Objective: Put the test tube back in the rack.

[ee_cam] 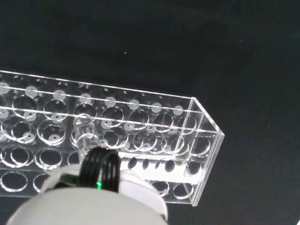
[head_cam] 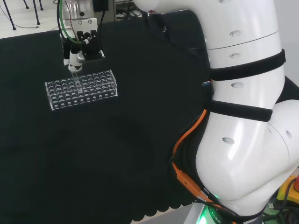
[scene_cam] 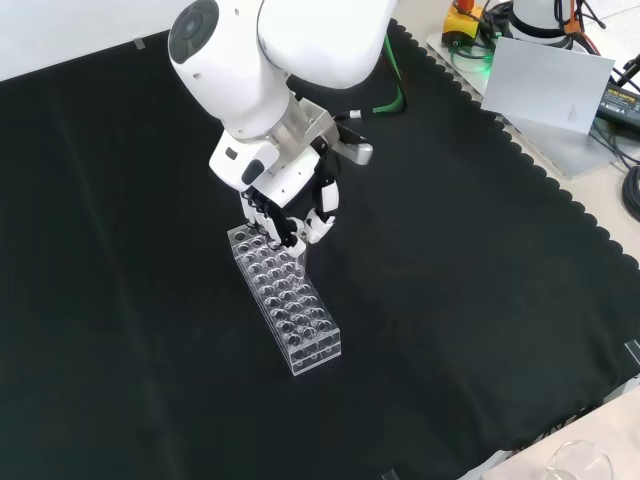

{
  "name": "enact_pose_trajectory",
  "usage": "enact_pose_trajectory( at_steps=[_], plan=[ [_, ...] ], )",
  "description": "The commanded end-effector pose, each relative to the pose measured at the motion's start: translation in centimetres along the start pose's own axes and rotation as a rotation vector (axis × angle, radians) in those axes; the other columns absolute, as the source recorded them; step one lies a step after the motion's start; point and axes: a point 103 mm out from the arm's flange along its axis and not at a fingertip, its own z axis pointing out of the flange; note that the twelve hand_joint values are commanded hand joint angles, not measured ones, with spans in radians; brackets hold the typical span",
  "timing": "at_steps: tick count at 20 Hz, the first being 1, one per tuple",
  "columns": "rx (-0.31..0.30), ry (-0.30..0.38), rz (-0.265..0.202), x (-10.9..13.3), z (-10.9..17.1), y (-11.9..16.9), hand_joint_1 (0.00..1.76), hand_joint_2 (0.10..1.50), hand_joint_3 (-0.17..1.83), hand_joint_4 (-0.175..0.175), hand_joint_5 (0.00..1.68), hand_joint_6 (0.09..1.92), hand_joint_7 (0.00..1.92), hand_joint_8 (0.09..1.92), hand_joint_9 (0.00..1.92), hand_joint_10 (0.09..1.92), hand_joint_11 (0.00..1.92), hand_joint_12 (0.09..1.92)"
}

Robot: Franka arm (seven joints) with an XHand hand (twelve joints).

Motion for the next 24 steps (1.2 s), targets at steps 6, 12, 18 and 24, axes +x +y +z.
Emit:
enact_pose_trajectory(
  at_steps=[6, 12, 18, 24],
  plan=[
    [0.012, 0.013, 0.006, 0.1, 0.9, 0.3, 1.44, 0.57, 0.72, -0.175, 1.4, 0.19, 1.44, 0.7, 1.33, 0.56, 1.1, 1.23],
    [0.023, 0.009, 0.012, -0.4, 1.3, 0.4, 1.44, 0.57, 0.72, -0.175, 1.4, 0.19, 1.44, 0.7, 1.33, 0.56, 1.1, 1.23],
    [0.037, 0.006, 0.014, -0.7, 1.6, 0.8, 1.44, 0.57, 0.72, -0.175, 1.4, 0.19, 1.44, 0.7, 1.33, 0.56, 1.1, 1.23],
    [0.038, -0.001, 0.008, -0.8, 1.8, 1.1, 1.44, 0.57, 0.72, -0.175, 1.4, 0.19, 1.44, 0.7, 1.33, 0.56, 1.09, 1.23]
  ],
)
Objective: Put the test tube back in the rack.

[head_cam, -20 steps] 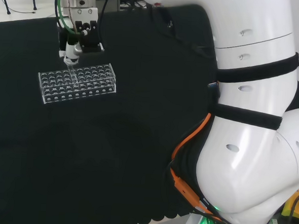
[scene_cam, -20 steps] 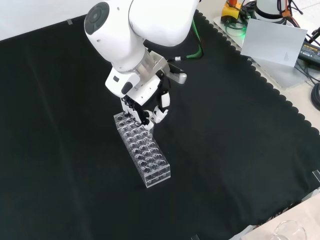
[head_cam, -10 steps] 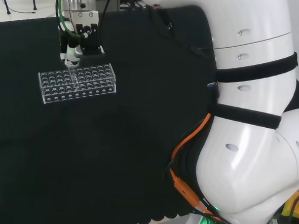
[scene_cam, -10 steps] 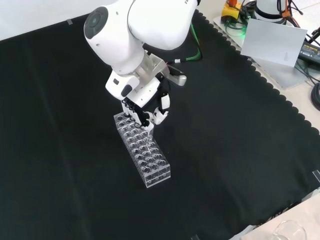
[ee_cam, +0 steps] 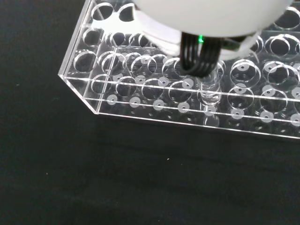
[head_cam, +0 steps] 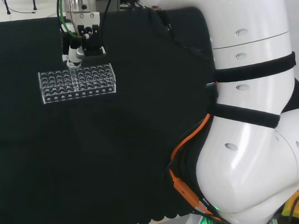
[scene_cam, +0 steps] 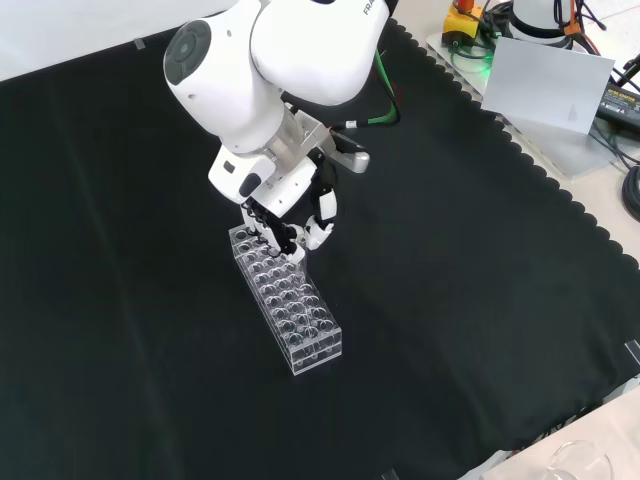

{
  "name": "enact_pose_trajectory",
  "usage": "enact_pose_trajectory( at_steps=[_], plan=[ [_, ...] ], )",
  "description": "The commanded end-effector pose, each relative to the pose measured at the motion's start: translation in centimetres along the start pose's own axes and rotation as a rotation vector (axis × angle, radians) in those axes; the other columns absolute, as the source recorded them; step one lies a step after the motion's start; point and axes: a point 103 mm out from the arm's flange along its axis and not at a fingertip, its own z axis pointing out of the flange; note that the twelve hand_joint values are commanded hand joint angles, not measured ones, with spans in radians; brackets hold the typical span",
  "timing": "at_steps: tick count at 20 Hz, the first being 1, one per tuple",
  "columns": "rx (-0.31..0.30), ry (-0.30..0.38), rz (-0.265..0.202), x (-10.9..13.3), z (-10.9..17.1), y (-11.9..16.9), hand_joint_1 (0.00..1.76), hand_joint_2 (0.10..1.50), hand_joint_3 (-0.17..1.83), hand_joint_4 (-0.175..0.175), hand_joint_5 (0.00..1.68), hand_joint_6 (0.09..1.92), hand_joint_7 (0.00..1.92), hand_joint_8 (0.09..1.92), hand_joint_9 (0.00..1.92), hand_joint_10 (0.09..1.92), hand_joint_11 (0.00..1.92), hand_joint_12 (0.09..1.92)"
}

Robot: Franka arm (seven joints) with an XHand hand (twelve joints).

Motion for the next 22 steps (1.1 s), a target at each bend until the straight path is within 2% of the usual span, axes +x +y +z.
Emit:
enact_pose_trajectory(
  at_steps=[1, 12, 22],
  plan=[
    [0.004, -0.006, -0.005, 0.0, 0.3, 0.5, 1.44, 0.57, 0.72, -0.175, 1.4, 0.19, 1.44, 0.7, 1.33, 0.56, 1.09, 1.23],
    [0.015, -0.001, -0.006, -0.1, 0.5, 0.7, 1.44, 0.57, 0.72, -0.175, 1.4, 0.19, 1.44, 0.7, 1.33, 0.56, 1.09, 1.23],
    [0.03, 0.003, -0.012, 0.0, 1.9, 1.7, 1.44, 0.57, 0.72, -0.175, 1.4, 0.19, 1.44, 0.7, 1.33, 0.56, 1.09, 1.23]
  ],
)
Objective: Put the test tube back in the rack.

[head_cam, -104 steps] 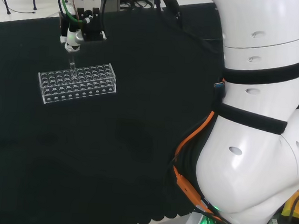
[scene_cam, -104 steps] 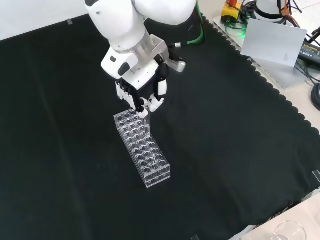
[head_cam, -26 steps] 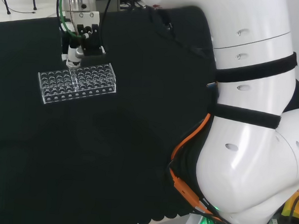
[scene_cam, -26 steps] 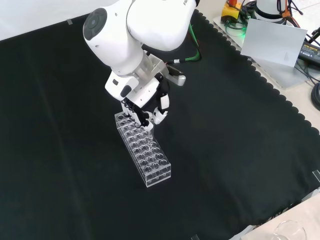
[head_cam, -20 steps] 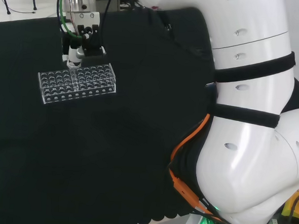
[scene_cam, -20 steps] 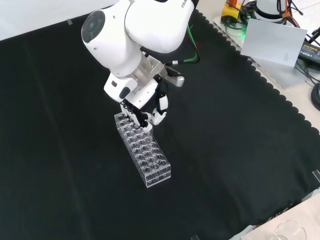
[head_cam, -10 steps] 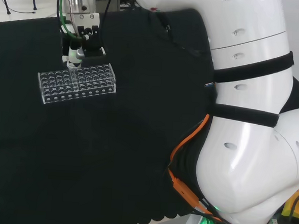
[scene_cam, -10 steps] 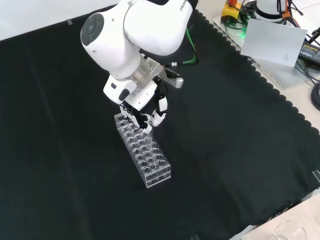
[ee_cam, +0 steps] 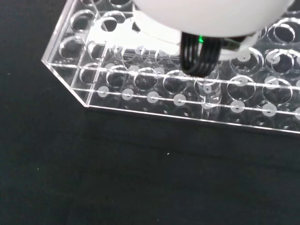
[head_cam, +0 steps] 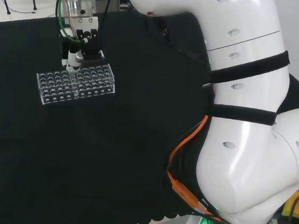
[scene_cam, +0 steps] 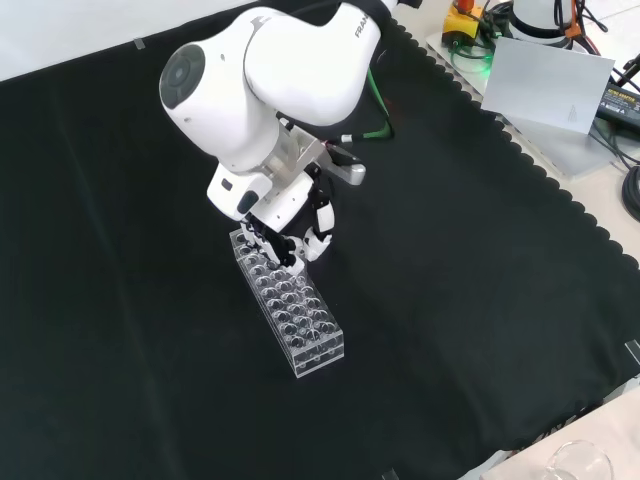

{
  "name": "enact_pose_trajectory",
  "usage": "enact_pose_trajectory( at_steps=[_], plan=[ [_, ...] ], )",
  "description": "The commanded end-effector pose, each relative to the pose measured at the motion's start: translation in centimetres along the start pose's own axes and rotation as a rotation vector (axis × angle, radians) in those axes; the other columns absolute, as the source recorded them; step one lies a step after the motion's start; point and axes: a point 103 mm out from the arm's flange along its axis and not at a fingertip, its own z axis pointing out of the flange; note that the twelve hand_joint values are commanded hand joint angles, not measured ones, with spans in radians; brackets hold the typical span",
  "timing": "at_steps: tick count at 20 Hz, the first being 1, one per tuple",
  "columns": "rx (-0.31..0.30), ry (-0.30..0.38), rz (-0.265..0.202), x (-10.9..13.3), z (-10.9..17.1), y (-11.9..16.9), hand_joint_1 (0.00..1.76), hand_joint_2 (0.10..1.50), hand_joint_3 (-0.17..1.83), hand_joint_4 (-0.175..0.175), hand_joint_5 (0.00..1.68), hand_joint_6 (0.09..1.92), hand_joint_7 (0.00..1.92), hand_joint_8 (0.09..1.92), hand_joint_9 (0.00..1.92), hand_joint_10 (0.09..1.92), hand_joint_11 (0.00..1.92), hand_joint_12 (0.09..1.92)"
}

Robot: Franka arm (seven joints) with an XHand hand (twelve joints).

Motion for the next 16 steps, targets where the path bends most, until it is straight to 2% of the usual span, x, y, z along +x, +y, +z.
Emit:
enact_pose_trajectory(
  at_steps=[1, 3, 5, 7, 8, 10, 11, 13, 16],
  plan=[
    [0.004, 0.004, -0.005, 0.1, 0.3, 0.1, 1.44, 0.57, 0.72, -0.175, 1.4, 0.19, 1.44, 0.7, 1.33, 0.56, 1.09, 1.23],
    [0.007, 0.004, -0.005, 0.1, 0.3, 0.1, 1.44, 0.57, 0.72, -0.175, 1.4, 0.19, 1.44, 0.7, 1.33, 0.56, 1.09, 1.23],
    [0.022, 0.047, -0.015, -0.1, 0.5, 0.1, 1.44, 0.58, 0.71, -0.175, 1.4, 0.19, 1.44, 0.7, 1.33, 0.57, 1.08, 1.24],
    [0.071, 0.084, -0.033, -0.3, 1.1, 0.0, 1.33, 0.58, 0.71, -0.175, 1.36, 0.37, 1.46, 0.57, 1.39, 0.68, 0.92, 1.33],
    [0.074, 0.105, -0.039, -0.4, 1.3, -0.1, 1.29, 0.54, 0.71, -0.175, 1.22, 0.51, 1.38, 0.59, 1.34, 0.74, 0.8, 1.38],
    [0.056, 0.147, -0.051, -0.8, 1.4, -0.4, 1.19, 0.47, 0.68, -0.107, 0.8, 0.79, 1.02, 0.74, 1.07, 0.84, 0.49, 1.48],
    [0.05, 0.16, -0.057, -0.9, 1.2, -0.5, 1.16, 0.45, 0.67, -0.08, 0.66, 0.87, 0.87, 0.82, 0.96, 0.88, 0.39, 1.52],
    [0.027, 0.172, -0.065, -1.1, 0.7, -0.8, 1.12, 0.44, 0.65, -0.048, 0.51, 0.91, 0.71, 0.91, 0.85, 0.92, 0.28, 1.55],
    [-0.014, 0.18, -0.071, -1.4, -0.5, -1.4, 1.1, 0.44, 0.64, -0.032, 0.44, 0.9, 0.63, 0.95, 0.8, 0.93, 0.24, 1.57]
  ],
)
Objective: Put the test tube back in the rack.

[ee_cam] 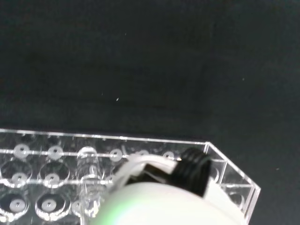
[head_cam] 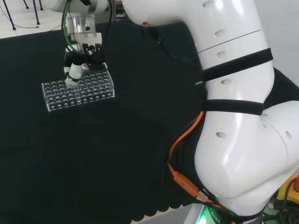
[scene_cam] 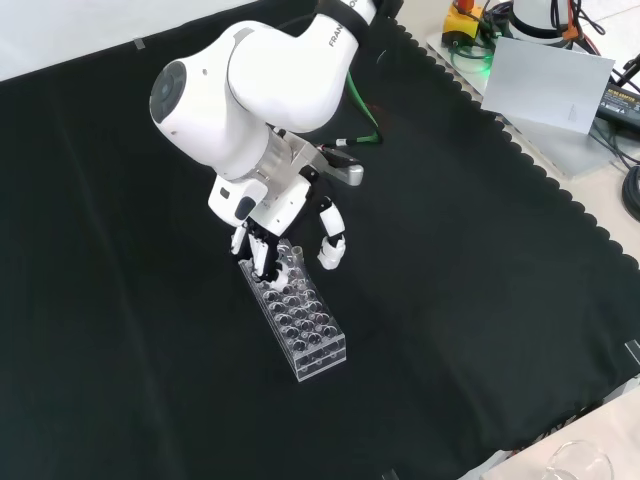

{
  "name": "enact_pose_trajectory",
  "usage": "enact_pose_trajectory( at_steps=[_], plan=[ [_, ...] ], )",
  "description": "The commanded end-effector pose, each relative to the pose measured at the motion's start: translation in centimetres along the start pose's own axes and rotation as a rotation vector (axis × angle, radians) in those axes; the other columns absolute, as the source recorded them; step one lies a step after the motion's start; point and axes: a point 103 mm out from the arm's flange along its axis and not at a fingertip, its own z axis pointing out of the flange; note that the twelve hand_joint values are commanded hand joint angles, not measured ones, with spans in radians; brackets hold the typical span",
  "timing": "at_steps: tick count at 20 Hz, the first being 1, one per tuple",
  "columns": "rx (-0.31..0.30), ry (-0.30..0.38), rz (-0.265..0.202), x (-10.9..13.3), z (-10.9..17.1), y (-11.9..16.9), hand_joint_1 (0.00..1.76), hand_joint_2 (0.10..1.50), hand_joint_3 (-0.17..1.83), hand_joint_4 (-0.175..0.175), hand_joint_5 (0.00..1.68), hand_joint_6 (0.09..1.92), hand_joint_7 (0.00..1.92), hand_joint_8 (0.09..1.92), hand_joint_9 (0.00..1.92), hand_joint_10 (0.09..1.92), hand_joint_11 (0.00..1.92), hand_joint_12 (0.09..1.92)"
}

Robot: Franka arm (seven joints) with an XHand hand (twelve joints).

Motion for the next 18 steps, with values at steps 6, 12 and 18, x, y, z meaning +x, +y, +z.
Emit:
enact_pose_trajectory(
  at_steps=[6, 12, 18],
  plan=[
    [-0.184, 0.086, -0.069, -0.4, -6.1, -3.5, 1.09, 0.45, 0.62, -0.026, 0.43, 0.87, 0.61, 0.95, 0.78, 0.93, 0.23, 1.57],
    [-0.263, 0.051, -0.114, 0.2, -9.9, -5.4, 1.09, 0.45, 0.62, -0.023, 0.44, 0.87, 0.6, 0.95, 0.77, 0.93, 0.22, 1.57],
    [-0.357, 0.066, -0.112, -1.4, -13.3, -9.7, 1.09, 0.45, 0.62, -0.022, 0.44, 0.86, 0.6, 0.95, 0.77, 0.93, 0.22, 1.58]
  ],
)
